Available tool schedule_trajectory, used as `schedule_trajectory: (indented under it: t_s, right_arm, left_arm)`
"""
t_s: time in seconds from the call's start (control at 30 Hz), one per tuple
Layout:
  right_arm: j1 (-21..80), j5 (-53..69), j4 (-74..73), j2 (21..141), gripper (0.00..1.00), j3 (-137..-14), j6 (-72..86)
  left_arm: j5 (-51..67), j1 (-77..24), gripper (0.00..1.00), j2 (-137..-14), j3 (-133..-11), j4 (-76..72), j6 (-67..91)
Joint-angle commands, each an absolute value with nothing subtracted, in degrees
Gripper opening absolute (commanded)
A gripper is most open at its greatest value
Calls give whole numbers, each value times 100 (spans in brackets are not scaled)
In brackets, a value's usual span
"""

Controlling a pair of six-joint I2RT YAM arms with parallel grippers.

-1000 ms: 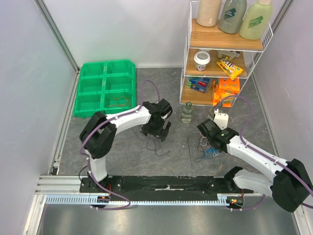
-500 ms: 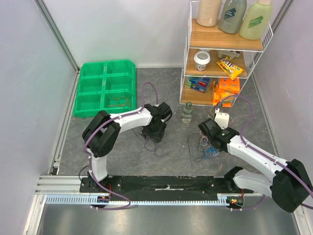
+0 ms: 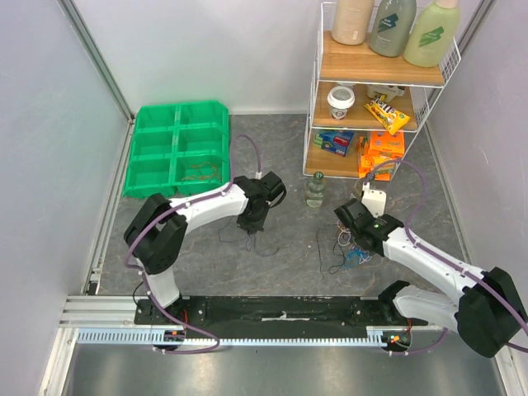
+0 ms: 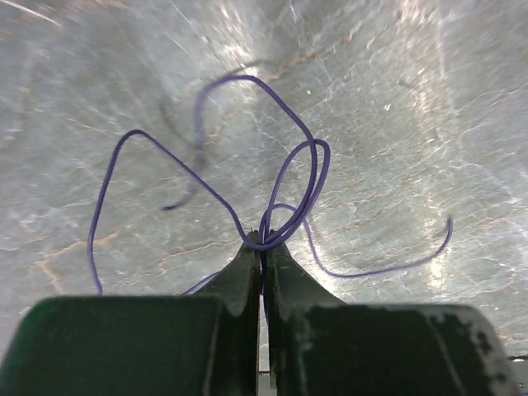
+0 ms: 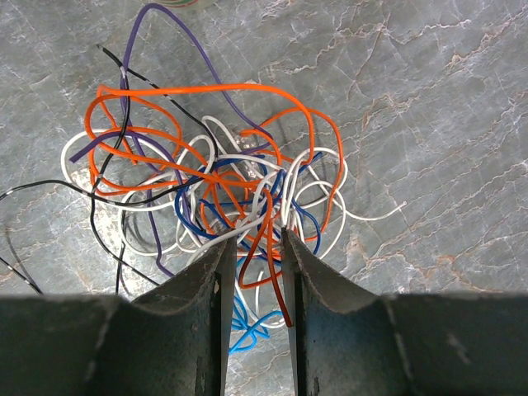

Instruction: Untangle the cables

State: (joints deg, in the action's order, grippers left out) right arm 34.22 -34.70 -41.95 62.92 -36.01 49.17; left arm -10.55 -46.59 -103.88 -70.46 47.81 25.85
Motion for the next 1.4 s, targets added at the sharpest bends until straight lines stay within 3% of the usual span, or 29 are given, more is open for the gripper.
schedule_trajectory:
  t_s: [0.0,0.13,0.33,0.6,0.8,1.23,1.37]
  right_arm:
    - [3384,-3490,-4043,6363,36,-3630,4825]
    - [3384,-3437,-3982,6425,35,-3656,4711]
    - [3384,-3147,-3674,6521,36,-3691,4325]
    - [3384,-2681,-3384,6636,37,-3735,3868]
    - [3384,-2286,-3155,6802,38,-3709,3630]
    - [3384,-2101,-3032,7075,39,-3779,3463]
    - [3393,-2065,-2988,7128,39,-3797,3445]
  left_arm:
    - [-1678,-4553,2,-9704,-7496,4834,2391]
    - [-2082,-4088,2,-9063,-7743,4843,2180]
    - [-2197,-2367,2,-8631,-8015,4369,2145]
    - [-1908,-512,2,-9658,-9060,4403,2671]
    - [-2083,350,2,-10449,-9544,4306,2821]
    - [-1178,1134,2,-11724,-10230,4772,3006]
    - [-1169,1169,16,-11892,-10441,5001,2997]
